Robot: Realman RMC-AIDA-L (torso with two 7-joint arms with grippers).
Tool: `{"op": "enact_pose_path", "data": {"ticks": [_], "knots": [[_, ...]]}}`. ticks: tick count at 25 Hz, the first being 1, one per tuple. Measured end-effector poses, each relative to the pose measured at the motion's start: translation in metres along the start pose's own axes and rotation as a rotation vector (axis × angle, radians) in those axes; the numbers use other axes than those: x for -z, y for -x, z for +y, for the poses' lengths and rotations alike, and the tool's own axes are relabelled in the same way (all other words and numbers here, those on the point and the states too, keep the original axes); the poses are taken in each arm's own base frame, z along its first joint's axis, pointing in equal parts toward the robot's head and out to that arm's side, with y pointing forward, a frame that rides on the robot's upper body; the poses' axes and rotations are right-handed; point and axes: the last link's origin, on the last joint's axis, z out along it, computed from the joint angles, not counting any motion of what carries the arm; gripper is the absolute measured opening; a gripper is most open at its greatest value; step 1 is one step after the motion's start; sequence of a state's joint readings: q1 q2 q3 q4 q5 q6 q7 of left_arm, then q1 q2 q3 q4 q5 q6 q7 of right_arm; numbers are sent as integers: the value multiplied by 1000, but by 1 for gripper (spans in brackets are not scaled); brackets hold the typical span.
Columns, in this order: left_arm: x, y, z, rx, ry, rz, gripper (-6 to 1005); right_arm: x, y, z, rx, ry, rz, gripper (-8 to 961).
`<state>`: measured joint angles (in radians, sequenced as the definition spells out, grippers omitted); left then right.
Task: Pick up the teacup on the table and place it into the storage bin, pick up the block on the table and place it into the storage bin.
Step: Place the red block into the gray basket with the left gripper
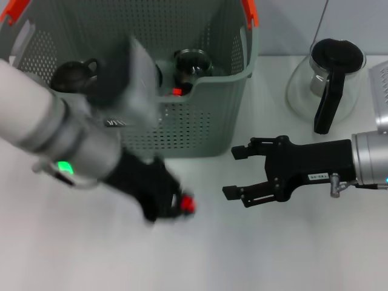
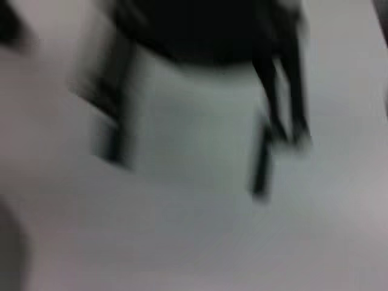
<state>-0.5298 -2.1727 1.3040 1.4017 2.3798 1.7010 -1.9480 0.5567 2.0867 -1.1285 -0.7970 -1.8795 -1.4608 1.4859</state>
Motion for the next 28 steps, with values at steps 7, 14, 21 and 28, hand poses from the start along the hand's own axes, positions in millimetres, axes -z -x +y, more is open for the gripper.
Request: {"op": "enact_pose_path", "data": {"ticks": [7, 14, 21, 28], "knots": [[106, -16, -42, 218, -270, 503, 250, 11, -11, -2, -39, -22, -5, 927], [138, -17, -115, 382, -557, 665, 276, 11, -10, -2, -41, -18, -5, 928], [111, -21, -130, 404, -511, 635, 303, 8, -9, 0, -46, -7, -9, 928], [114, -40, -106, 261, -430, 590, 458, 9, -8, -2, -37, -14, -9, 928]]}}
